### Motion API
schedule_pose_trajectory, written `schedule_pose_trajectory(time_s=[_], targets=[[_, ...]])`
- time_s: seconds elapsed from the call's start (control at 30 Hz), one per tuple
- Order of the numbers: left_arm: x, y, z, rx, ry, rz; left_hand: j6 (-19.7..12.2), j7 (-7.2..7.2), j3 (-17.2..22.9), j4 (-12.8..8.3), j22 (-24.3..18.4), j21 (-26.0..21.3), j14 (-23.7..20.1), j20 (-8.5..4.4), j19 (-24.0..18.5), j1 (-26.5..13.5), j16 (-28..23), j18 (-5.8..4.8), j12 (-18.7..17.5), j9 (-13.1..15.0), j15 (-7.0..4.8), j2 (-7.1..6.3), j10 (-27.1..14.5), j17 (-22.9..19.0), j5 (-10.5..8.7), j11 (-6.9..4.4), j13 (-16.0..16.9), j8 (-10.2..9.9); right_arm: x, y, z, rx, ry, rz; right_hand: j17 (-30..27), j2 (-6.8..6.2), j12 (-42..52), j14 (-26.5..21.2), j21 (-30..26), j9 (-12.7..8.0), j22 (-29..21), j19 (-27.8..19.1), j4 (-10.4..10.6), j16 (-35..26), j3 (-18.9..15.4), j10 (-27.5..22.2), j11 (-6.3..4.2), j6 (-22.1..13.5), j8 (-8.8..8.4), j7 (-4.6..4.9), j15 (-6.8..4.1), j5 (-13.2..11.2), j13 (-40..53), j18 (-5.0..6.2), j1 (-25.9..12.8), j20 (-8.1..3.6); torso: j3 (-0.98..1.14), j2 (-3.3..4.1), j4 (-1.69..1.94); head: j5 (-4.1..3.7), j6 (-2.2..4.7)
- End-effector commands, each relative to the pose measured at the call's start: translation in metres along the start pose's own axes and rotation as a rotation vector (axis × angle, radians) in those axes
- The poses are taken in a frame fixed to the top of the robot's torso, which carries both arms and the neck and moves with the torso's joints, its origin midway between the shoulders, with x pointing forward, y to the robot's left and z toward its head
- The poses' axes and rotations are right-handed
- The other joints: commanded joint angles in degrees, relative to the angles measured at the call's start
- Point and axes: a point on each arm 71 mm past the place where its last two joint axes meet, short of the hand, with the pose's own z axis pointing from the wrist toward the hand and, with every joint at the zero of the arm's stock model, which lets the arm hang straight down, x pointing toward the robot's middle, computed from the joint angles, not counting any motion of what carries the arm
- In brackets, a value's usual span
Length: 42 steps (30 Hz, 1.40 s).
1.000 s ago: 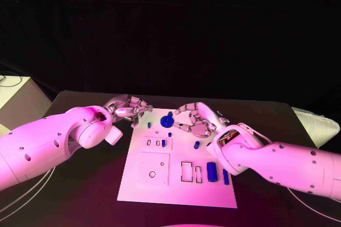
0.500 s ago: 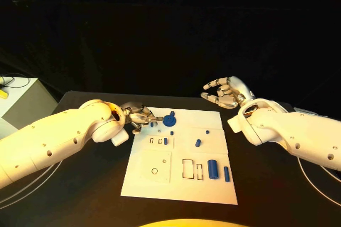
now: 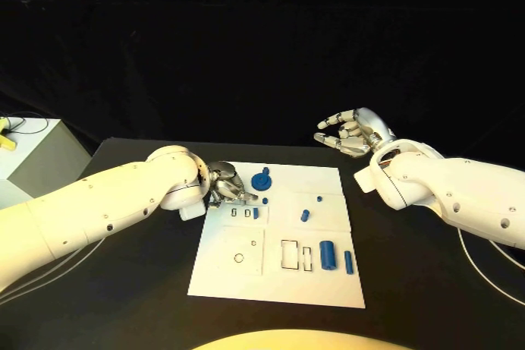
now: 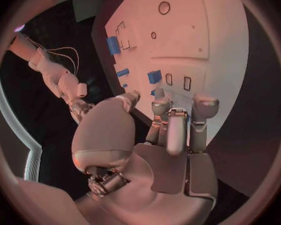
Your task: Assemble the parts on the task board
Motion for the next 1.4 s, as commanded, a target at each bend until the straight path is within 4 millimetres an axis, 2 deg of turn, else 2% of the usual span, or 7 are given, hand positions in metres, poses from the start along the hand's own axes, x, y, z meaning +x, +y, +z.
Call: schedule_pose_trajectory(time_s=[0.03, 0.23, 0.5, 0.9, 1.2, 1.4], targets=[[0.001, -0.002, 0.003, -0.04, 0.046, 0.093, -0.5, -0.04, -0.4, 0.0, 0.0, 0.3, 2.5, -0.21, 0.1, -0.5, -0.3, -0.48, -0.2, 0.2, -0.42, 0.08, -0.4, 6.0, -0.28, 0.12, -0.1, 0.4, 0.002, 0.0, 0.001, 0.0, 0.027, -0.011, 10.2, -0.42, -0.2, 4.8, -0.2, 0.0, 9.5, 3.1, -0.1, 0.0, 0.3, -0.4, -0.13, -0.3, 0.13, 0.02, -0.07, 0.2, 6.3, 0.58, 0.0, 0.09, -0.07, 0.15, 0.06, 0.03, -0.14], [0.002, -0.009, 0.009, -0.042, 0.052, 0.105, -0.6, -0.03, -0.5, 0.0, 0.0, 0.3, 2.4, -0.2, 0.0, -0.8, -0.4, -0.47, -0.4, 0.4, -0.4, 0.22, -0.6, 5.9, -0.28, 0.13, -0.3, 0.4, 0.002, -0.001, 0.002, 0.005, 0.032, -0.022, 10.2, -0.45, -0.2, 4.8, -0.3, 0.0, 9.4, 3.0, 0.0, 0.0, 0.3, -0.4, -0.13, -0.3, 0.11, 0.03, -0.06, 0.3, 6.3, 0.59, -0.1, 0.09, -0.13, 0.27, -0.1, 0.05, -0.23], [0.003, -0.012, 0.014, -0.046, 0.07, 0.109, -0.7, -0.03, -0.6, 0.0, -0.1, 0.3, 2.4, -0.19, 0.0, -1.0, -0.4, -0.47, -0.4, 0.5, -0.4, 0.34, -0.7, 5.9, -0.27, 0.13, -0.3, 0.4, 0.004, -0.002, 0.003, 0.01, 0.039, -0.03, 10.2, -0.45, -0.2, 4.8, -0.3, 0.0, 9.4, 3.0, 0.0, 0.0, 0.3, -0.4, -0.13, -0.3, 0.11, 0.03, -0.06, 0.3, 6.3, 0.59, -0.1, 0.09, -0.06, 0.34, -0.07, -0.01, -0.47], [0.006, -0.016, 0.019, -0.043, 0.098, 0.104, -0.7, -0.03, -0.6, 0.0, -0.3, 0.2, 2.3, -0.19, -0.2, -1.0, -0.5, -0.42, -0.6, 0.6, -0.39, 0.41, -0.9, 5.8, -0.25, 0.13, -0.6, 0.5, 0.007, -0.002, 0.004, 0.009, 0.051, -0.038, 10.2, -0.52, -0.2, 4.8, -0.3, 0.0, 9.4, 3.0, 0.1, 0.0, 0.4, -0.3, -0.08, -0.5, 0.06, 0.08, -0.02, 0.2, 6.4, 0.59, -0.4, 0.11, -0.13, 0.42, -0.09, -0.12, -0.73], [0.007, -0.017, 0.02, -0.043, 0.108, 0.106, -0.8, -0.04, -0.6, -0.1, -0.2, 0.2, 2.4, -0.18, -0.2, -1.0, -0.4, -0.43, -0.7, 0.7, -0.38, 0.47, -1.0, 5.9, -0.23, 0.13, -0.7, 0.5, 0.009, -0.002, 0.005, 0.011, 0.056, -0.039, 10.2, -0.53, -0.2, 4.8, -0.4, 0.0, 9.4, 3.0, 0.2, 0.0, 0.4, -0.4, -0.07, -0.5, 0.06, 0.08, -0.01, 0.2, 6.3, 0.6, -0.6, 0.12, -0.05, 0.45, -0.01, -0.26, -0.95], [0.008, -0.018, 0.022, -0.043, 0.115, 0.108, -0.8, -0.05, -0.5, -0.2, -0.3, 0.2, 2.3, -0.17, -0.2, -0.8, -0.5, -0.43, -0.6, 0.8, -0.38, 0.51, -1.0, 5.8, -0.21, 0.12, -0.6, 0.6, 0.009, -0.002, 0.005, 0.011, 0.057, -0.039, 10.1, -0.52, -0.1, 4.8, -0.4, 0.0, 9.4, 3.0, 0.2, 0.0, 0.4, -0.3, -0.06, -0.5, 0.07, 0.09, 0.0, 0.1, 6.4, 0.6, -0.7, 0.13, -0.15, 0.51, -0.11, -0.29, -1.15]])
